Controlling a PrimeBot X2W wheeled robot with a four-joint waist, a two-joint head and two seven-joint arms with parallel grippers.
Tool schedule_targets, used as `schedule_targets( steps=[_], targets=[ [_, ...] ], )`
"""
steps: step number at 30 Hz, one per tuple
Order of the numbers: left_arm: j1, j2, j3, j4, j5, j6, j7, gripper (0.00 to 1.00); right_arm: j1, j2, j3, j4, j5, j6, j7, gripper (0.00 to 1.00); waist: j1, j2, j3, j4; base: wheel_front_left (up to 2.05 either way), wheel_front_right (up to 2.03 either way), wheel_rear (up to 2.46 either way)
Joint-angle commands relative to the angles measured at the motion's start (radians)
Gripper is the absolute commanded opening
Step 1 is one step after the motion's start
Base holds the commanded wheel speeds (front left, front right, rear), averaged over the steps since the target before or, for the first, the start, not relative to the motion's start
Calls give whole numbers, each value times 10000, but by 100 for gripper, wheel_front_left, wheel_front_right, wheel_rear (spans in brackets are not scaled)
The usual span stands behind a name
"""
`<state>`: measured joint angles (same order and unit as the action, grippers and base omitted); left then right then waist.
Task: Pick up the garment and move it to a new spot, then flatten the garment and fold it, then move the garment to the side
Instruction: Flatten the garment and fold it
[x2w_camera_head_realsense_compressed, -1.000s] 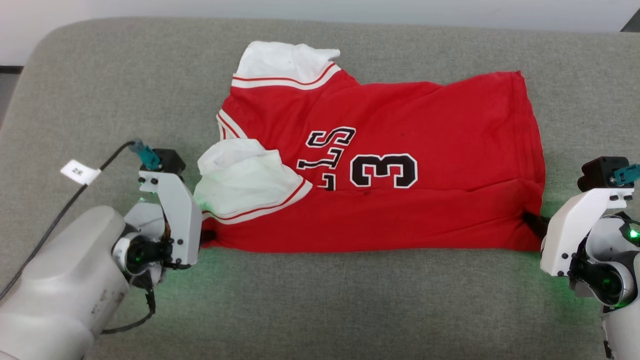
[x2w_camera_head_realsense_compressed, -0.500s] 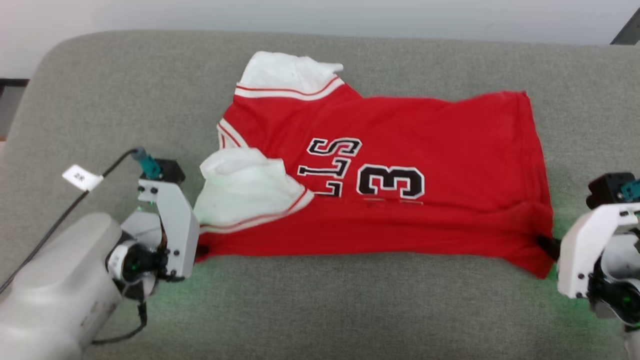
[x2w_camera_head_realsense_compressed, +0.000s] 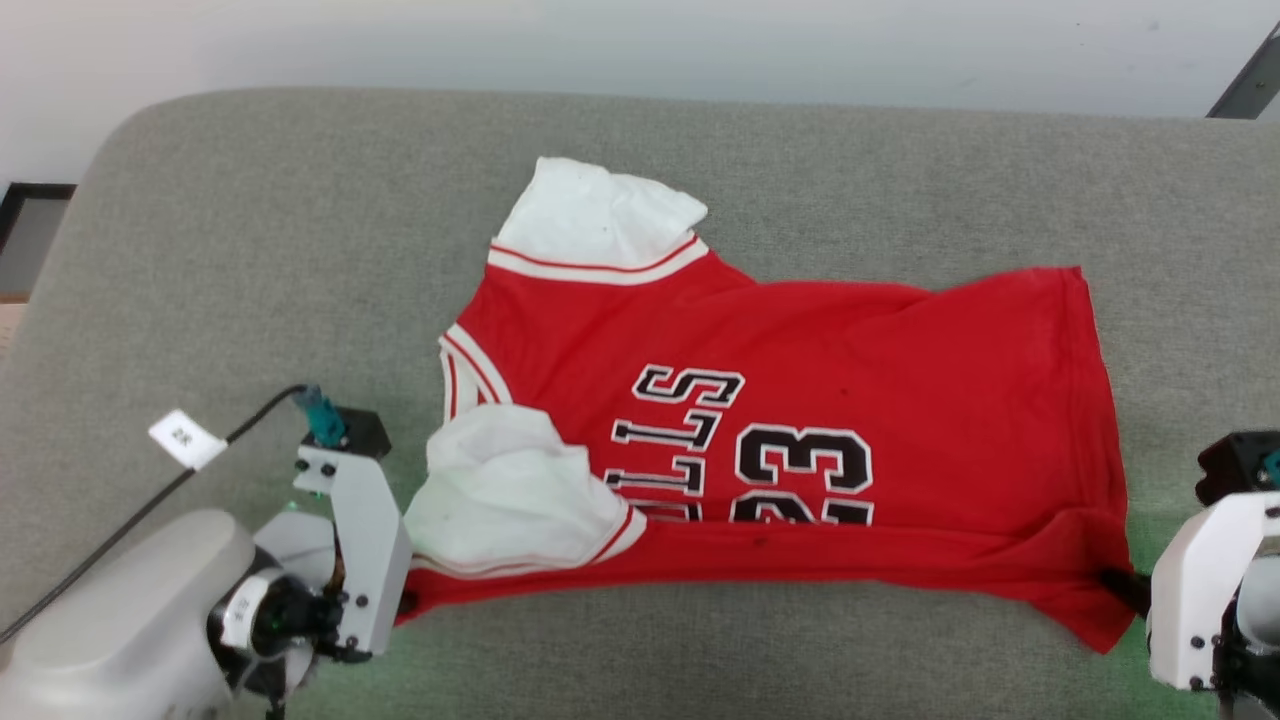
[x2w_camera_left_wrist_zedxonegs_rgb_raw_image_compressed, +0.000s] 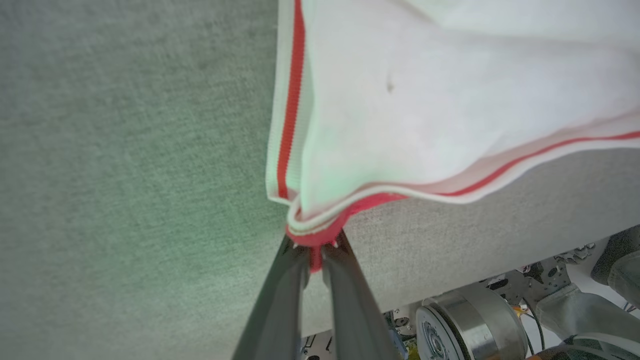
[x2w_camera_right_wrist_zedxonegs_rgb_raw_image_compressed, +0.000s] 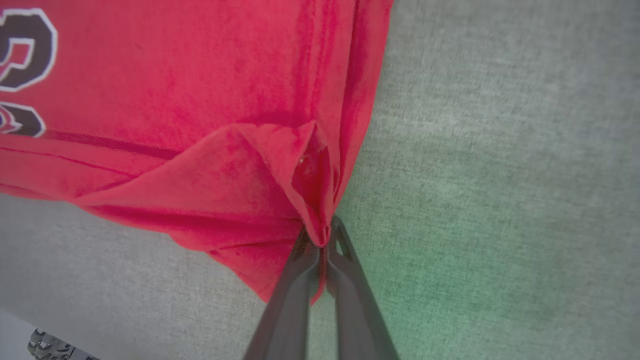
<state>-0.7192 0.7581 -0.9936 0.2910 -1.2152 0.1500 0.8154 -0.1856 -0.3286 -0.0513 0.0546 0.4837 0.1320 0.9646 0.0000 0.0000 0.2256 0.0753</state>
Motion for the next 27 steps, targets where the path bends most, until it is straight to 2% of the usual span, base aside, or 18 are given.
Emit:
schedule_targets(
  steps=[1, 7, 10, 11, 12, 14, 15, 16, 27],
  targets=[
    [309, 215, -65, -173, -70, 186, 125, 0, 313, 21, -96, -76, -40, -25, 174, 0, 0, 0, -20, -32, 0, 0, 0],
    [602, 249, -152, -512, -39, 372, 18, 0, 434, 255, -155, -155, -132, -25, 51, 0, 0, 0, -15, -85, 0, 0, 0],
    [509, 186, -71, -533, 113, 344, -273, 45, 231, 295, -111, -56, -208, -25, -252, 0, 0, 0, -19, -104, 0, 0, 0],
    [449, 188, -45, -521, 172, 352, -369, 78, 130, 322, -96, -46, -166, -24, -409, 15, 0, 0, -23, -108, 0, 0, 0],
    [380, 181, -14, -511, 218, 353, -448, 100, 33, 352, -85, -50, -178, -24, -552, 40, 0, 0, -28, -113, 0, 0, 0],
    [297, 183, -7, -496, 291, 320, -497, 100, 8, 314, 31, 40, -273, -24, -645, 58, 0, 0, -50, -122, 0, 0, 0],
    [251, 199, 8, -500, 323, 302, -530, 100, -71, 318, 55, 30, -251, -24, -708, 85, 0, 0, -59, -126, 0, 0, 0],
    [205, 207, 35, -498, 332, 287, -571, 100, -145, 305, 57, 42, -257, -24, -761, 100, 0, 0, -70, -129, 0, 0, 0],
    [-462, 510, 229, -785, 608, 279, -486, 100, -554, 280, -122, -405, -114, -24, -1230, 100, 0, 0, -138, -265, 0, 0, 0]
  ],
)
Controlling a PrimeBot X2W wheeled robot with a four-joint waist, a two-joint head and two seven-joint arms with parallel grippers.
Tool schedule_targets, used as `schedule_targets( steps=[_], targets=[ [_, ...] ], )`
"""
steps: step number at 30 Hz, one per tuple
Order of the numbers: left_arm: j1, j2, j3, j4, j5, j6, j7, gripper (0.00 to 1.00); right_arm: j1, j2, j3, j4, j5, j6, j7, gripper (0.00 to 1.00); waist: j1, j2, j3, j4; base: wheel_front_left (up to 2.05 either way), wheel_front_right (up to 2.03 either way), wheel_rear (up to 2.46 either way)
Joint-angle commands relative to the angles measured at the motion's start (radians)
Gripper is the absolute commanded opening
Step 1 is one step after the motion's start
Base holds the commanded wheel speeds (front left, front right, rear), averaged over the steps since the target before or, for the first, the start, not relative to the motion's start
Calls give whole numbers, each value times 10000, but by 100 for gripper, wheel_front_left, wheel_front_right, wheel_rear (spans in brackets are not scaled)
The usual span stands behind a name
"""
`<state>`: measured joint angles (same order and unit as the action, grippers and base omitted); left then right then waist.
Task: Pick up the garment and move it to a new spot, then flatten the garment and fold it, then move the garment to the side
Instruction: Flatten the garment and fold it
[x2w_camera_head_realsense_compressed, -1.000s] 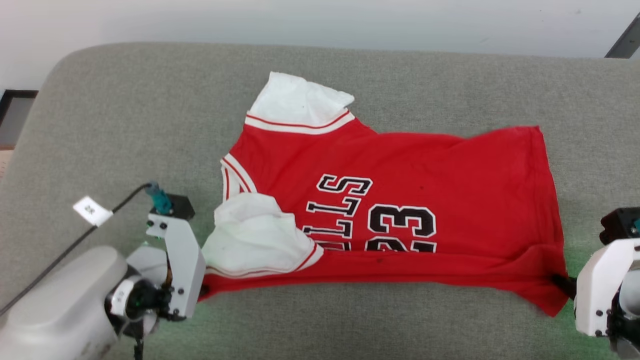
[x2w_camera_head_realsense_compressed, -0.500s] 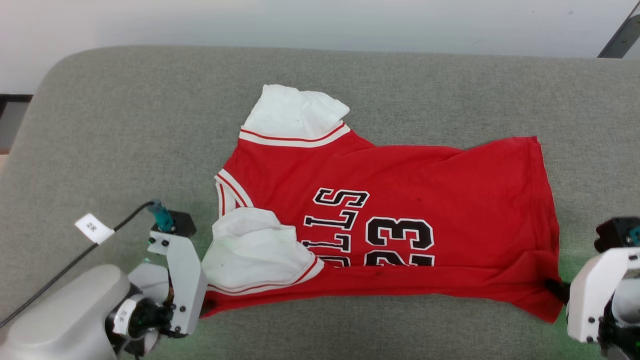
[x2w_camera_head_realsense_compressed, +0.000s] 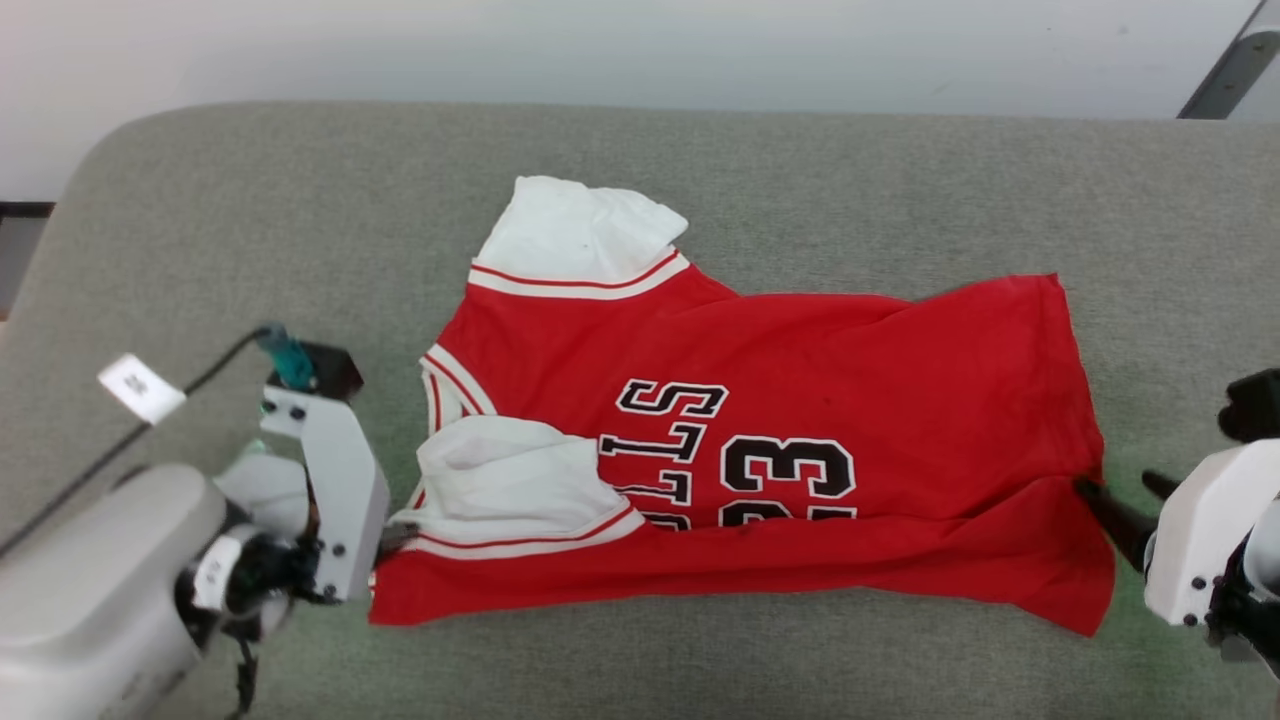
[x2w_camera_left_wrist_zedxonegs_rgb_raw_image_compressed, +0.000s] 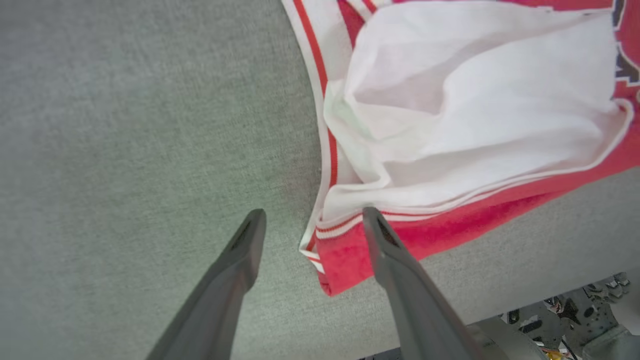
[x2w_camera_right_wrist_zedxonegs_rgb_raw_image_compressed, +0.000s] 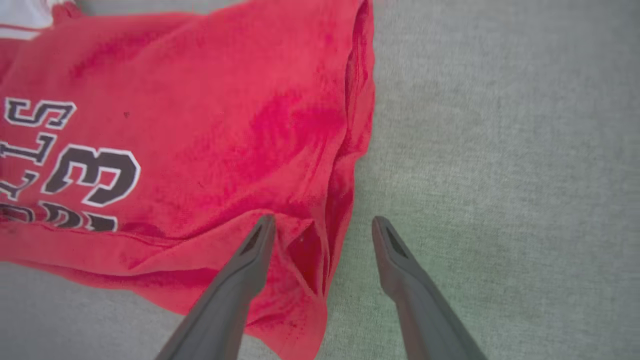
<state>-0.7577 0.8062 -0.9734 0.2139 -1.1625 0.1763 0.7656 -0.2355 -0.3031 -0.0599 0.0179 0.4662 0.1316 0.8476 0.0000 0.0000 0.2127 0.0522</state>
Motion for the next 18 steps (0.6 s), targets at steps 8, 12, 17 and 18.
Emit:
schedule_targets(
  steps=[8, 12, 17, 18],
  targets=[
    [-941, 187, 342, -137, 405, -69, -121, 100, -342, 503, -184, -799, -264, -19, -2153, 100, 0, 0, 139, -565, 0, 0, 0],
    [-1598, -33, 543, 318, 747, -376, -601, 100, -485, 755, 41, -992, -513, -19, -3886, 100, 0, 0, 382, -990, 0, 0, 0],
    [-2593, -317, 749, 1459, 1326, -886, -1400, 100, -764, 1023, 575, -930, -984, -19, -6065, 100, 0, 0, 797, -1661, 0, 0, 0],
    [-2793, -353, 757, 1690, 1454, -1004, -1543, 100, -811, 1108, 667, -851, -1056, -19, -6409, 100, 0, 0, 890, -1808, 0, 0, 0]
  ],
)
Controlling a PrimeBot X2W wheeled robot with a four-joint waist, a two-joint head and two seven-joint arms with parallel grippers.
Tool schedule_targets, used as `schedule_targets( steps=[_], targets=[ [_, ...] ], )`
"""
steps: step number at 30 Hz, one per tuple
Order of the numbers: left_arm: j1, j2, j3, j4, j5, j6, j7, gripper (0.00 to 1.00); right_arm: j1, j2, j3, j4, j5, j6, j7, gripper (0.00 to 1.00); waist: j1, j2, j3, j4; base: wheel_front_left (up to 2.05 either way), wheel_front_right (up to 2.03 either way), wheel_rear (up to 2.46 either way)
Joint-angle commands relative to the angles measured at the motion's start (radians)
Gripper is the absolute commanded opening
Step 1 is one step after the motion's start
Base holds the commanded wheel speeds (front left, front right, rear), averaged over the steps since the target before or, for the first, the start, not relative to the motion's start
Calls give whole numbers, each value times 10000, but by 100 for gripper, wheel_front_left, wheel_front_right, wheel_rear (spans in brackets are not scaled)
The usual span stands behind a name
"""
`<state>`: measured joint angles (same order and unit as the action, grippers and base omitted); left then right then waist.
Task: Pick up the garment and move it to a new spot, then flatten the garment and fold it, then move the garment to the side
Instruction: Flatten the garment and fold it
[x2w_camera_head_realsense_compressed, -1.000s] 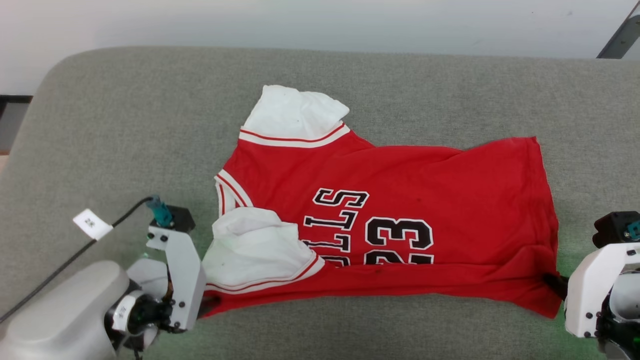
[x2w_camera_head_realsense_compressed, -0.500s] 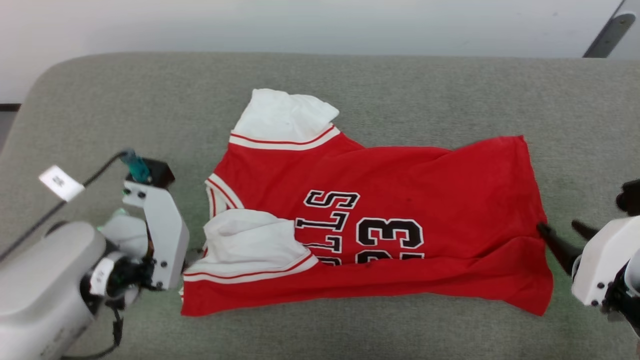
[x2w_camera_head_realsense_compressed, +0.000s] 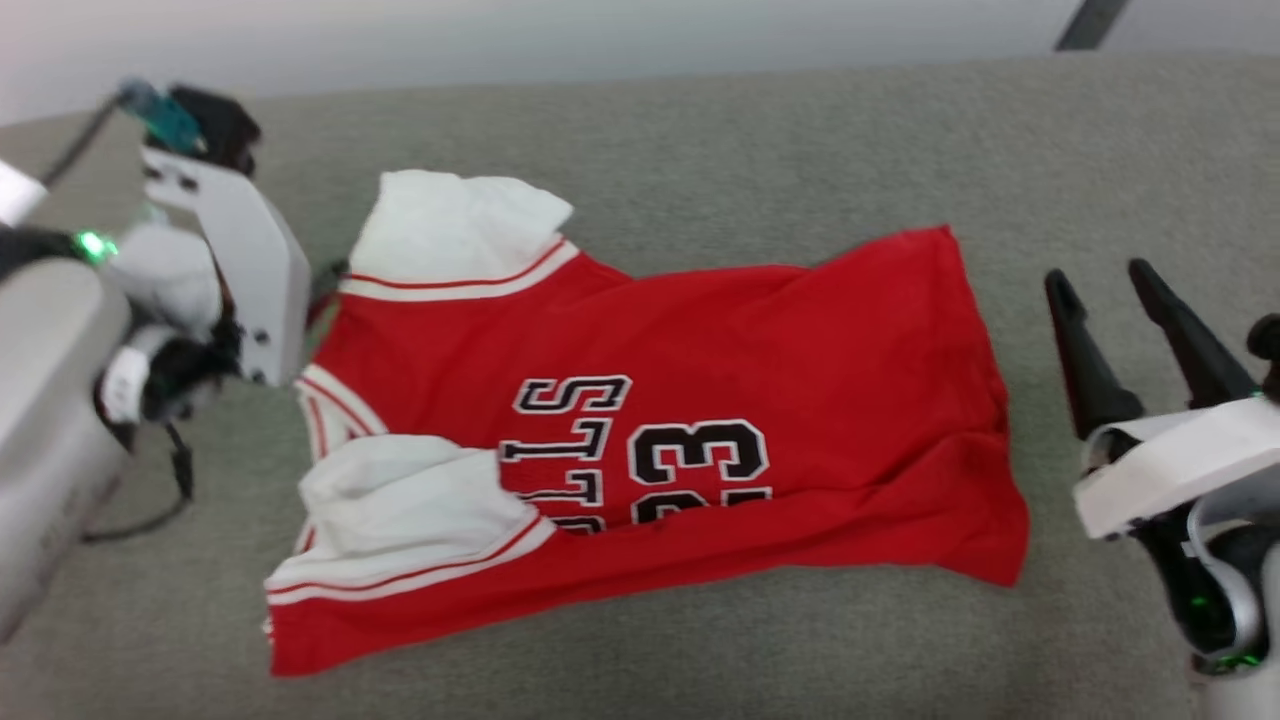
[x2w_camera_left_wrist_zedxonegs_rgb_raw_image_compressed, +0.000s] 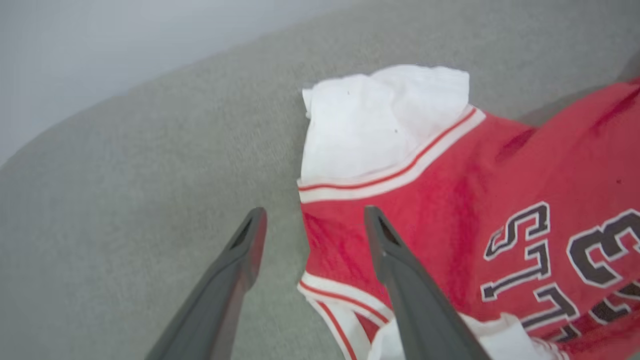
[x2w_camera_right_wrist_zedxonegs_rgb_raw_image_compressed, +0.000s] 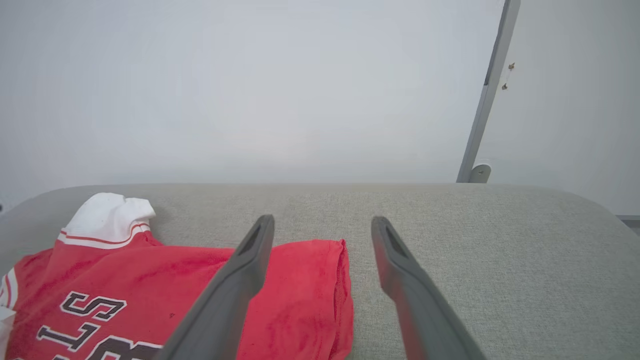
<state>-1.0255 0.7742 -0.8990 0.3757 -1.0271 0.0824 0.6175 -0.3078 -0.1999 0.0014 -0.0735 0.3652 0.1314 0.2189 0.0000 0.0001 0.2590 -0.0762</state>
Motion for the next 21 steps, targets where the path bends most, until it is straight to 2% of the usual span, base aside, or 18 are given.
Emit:
schedule_targets(
  steps=[1, 5, 11, 21],
  targets=[
    [-306, -98, 49, 361, 172, -153, -191, 100, -119, 134, 160, 133, -135, -17, -424, 100, 0, -1, 521, -657, 0, 0, 0],
    [-1067, -284, 60, 1424, 515, -502, -452, 100, -328, 334, 541, 437, -255, -17, -1259, 100, 0, -1, 924, -1143, 0, 0, 0],
    [-2105, -557, -20, 2858, 814, -934, -258, 100, -580, 463, 882, 641, -185, -17, -1846, 100, 0, -1, 1544, -1651, 0, 0, 0],
    [-3220, -956, -171, 4685, 875, -1373, 365, 100, -1009, 452, 1102, 760, -113, -17, -2217, 100, 0, -1, 2199, -2048, 0, 0, 0]
  ],
)
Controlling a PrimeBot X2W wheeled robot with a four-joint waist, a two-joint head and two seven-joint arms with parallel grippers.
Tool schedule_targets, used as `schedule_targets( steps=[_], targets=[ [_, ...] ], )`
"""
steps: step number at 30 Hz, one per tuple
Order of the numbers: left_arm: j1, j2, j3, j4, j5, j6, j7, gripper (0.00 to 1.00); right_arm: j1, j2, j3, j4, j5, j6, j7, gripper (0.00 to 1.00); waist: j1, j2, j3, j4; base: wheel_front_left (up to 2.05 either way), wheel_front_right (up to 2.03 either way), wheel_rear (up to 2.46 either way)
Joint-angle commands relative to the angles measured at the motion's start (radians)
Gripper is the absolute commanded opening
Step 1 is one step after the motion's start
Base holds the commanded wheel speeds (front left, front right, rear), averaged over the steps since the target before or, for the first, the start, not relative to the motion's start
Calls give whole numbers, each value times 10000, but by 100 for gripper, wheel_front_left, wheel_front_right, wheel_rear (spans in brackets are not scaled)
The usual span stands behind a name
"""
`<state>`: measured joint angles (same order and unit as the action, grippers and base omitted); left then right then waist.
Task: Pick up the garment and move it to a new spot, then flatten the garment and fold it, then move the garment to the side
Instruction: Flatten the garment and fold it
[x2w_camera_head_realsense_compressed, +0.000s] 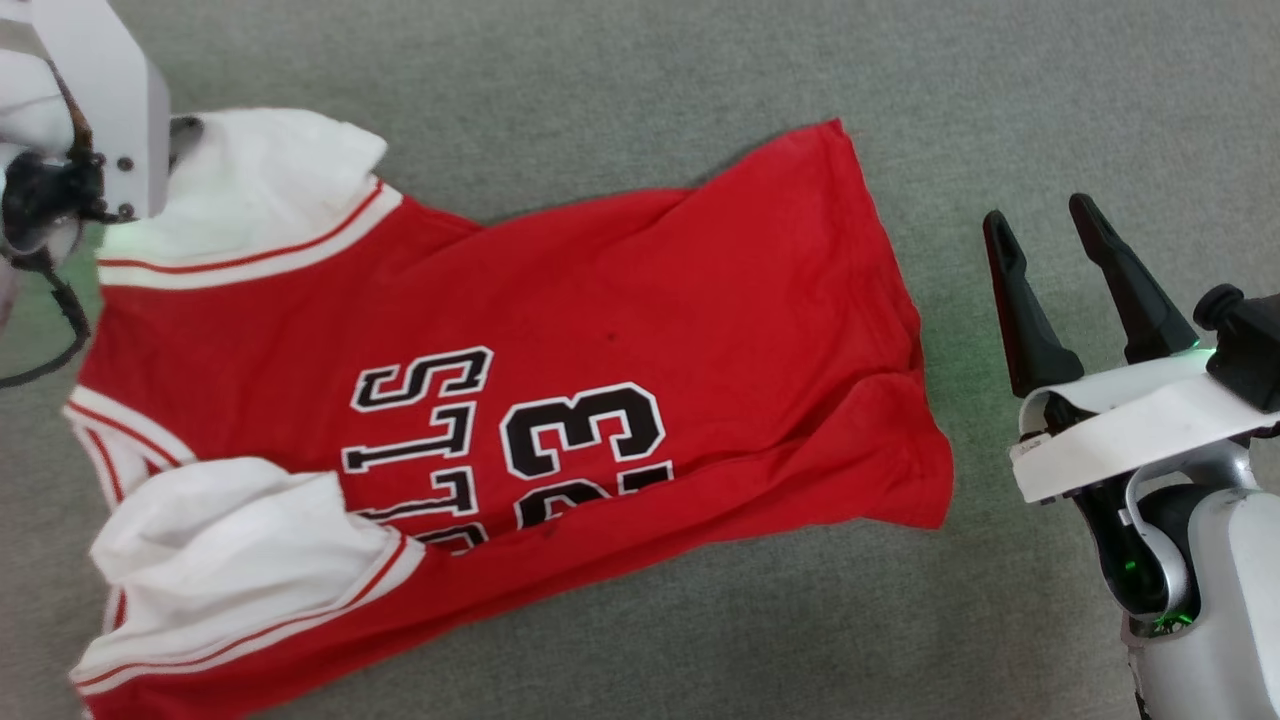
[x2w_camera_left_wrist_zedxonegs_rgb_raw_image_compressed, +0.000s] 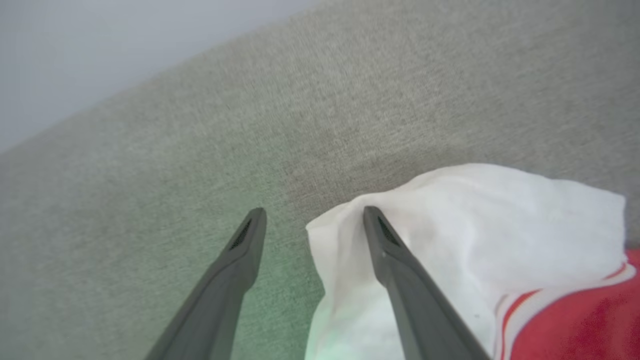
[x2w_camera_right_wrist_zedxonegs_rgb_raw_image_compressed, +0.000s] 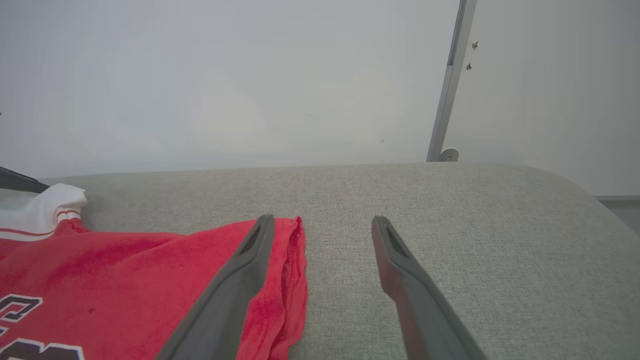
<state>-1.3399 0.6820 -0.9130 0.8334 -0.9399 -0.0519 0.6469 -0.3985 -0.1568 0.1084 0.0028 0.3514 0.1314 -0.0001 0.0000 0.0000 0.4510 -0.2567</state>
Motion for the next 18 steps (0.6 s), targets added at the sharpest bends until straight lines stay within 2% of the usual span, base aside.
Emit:
schedule_targets(
  steps=[1, 8, 9, 10, 11, 12, 13, 18],
  targets=[
    [-126, -104, -19, 295, -74, -35, 220, 100, -118, 32, 38, 16, 22, -17, -11, 100, 0, 0, 313, -261, 0, 0, 0],
    [-192, -533, -207, 1068, -337, -74, 1396, 100, -222, 37, -37, 20, 40, -17, 155, 100, 0, 0, 432, -257, 0, 0, 0],
    [-190, -558, -258, 1146, -332, -58, 1525, 95, -208, 38, -44, 22, 46, -17, 164, 100, 0, 0, 437, -254, 0, 0, 0],
    [-174, -590, -268, 1224, -366, -19, 1644, 84, -231, 44, -52, 2, 55, -17, 204, 100, 0, 0, 445, -251, 0, 0, 0],
    [-175, -607, -308, 1276, -346, -32, 1739, 65, -261, 68, -36, -3, 111, -17, 273, 100, 0, 0, 454, -252, 0, 0, 0],
    [-170, -620, -338, 1329, -342, -49, 1806, 28, -286, 56, -14, -14, 86, -17, 318, 100, 0, 0, 465, -250, 0, 0, 0],
    [-136, -643, -337, 1402, -381, 2, 1905, 0, -328, 44, -18, -46, 77, -17, 364, 100, 0, 0, 475, -247, 0, 0, 0],
    [-169, -678, -391, 1422, -299, 125, 1814, 0, -572, 162, 72, -72, 294, -17, 1389, 100, 0, 0, 542, -186, 0, 0, 0]
  ],
)
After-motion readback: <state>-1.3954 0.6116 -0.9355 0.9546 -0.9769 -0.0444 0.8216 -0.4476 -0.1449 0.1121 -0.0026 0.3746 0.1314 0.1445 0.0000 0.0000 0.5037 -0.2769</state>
